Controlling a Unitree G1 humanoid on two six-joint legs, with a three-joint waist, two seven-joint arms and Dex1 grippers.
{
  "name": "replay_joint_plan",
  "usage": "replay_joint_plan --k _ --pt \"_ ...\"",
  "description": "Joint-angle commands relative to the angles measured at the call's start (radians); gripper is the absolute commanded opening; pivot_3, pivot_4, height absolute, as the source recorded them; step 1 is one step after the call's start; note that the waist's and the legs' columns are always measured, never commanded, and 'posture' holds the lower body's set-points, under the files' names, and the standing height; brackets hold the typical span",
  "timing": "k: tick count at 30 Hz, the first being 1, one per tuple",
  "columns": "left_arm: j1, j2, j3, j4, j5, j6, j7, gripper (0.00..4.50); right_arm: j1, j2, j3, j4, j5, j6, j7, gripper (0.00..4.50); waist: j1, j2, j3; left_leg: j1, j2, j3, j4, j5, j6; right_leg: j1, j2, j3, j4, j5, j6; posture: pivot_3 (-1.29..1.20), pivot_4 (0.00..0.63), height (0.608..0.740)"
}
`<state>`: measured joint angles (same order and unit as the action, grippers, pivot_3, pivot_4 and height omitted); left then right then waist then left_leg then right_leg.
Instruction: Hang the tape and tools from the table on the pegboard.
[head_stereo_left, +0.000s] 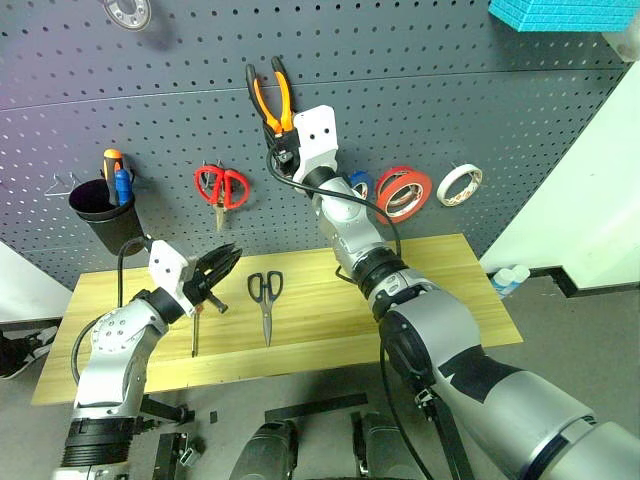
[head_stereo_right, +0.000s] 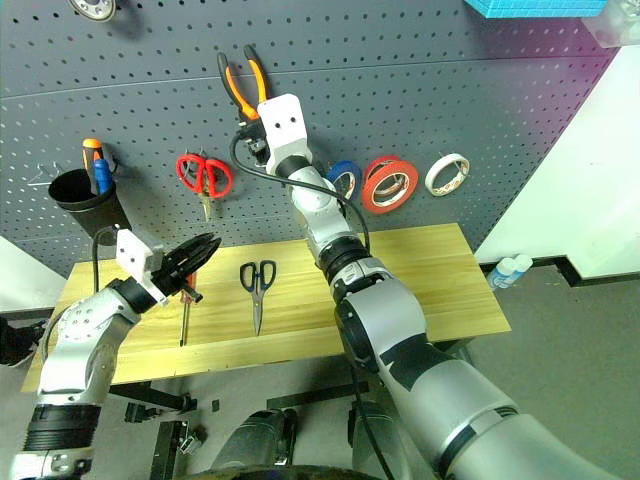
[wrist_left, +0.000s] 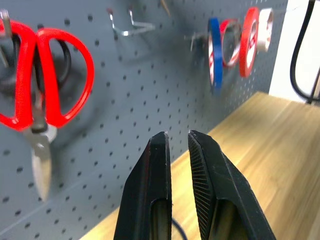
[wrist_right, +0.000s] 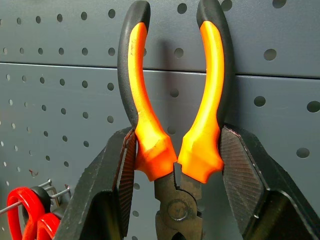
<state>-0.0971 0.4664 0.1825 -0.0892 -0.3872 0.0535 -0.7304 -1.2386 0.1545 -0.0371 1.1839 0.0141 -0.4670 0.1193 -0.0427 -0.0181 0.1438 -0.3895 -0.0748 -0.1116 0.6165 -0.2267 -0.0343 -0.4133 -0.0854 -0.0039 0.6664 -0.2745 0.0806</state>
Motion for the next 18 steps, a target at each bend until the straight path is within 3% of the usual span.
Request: replay_joint_plan --k 1,18 --pt "-0.035 0.012 0.034 -0.033 -0.024 -0.018 0.006 0.64 -0.034 -0.003 -0.007 -0.022 -0.001 -0.04 0.003 2.1 0.0 0.0 0.0 0.0 0.0 0.0 0.0 0.0 0.0 0.0 0.0 0.0 0.0 0.0 0.0 0.06 0.091 0.74" --pt "-0.048 0.021 0.064 -0.063 -0.051 -0.007 0.017 0.64 -0.046 -0.006 -0.019 -0.018 -0.001 -0.05 0.013 2.1 0.0 0.0 0.0 0.0 0.002 0.0 0.0 0.0 -0.001 0.0 0.002 0.0 0.0 0.001 -0.001 0.06 0.08 0.74"
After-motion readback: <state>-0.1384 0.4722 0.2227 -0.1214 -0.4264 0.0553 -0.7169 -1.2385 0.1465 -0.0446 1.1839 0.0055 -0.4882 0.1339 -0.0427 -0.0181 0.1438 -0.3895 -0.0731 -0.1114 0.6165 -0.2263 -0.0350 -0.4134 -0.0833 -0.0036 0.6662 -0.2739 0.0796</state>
